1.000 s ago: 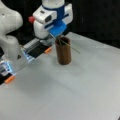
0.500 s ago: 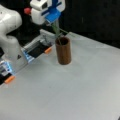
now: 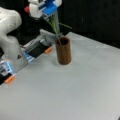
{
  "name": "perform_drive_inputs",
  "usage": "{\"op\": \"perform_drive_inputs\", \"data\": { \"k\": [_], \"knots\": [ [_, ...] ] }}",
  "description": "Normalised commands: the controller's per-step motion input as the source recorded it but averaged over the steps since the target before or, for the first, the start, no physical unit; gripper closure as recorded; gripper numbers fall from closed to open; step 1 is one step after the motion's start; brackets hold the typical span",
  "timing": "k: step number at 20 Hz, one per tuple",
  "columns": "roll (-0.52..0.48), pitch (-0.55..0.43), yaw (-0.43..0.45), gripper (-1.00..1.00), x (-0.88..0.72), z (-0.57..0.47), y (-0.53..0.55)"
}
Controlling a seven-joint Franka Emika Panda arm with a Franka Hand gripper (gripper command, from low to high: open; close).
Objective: Flower insertion into a vase
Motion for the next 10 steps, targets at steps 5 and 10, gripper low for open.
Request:
{"op": "perform_drive_inputs", "data": {
  "k": [5,10],
  "knots": [
    [0.036,0.806,-0.121,1.00,0.10,0.32,0.02],
    [-0.134,1.000,-0.120,1.00,0.61,0.39,-0.02]
  ]
}}
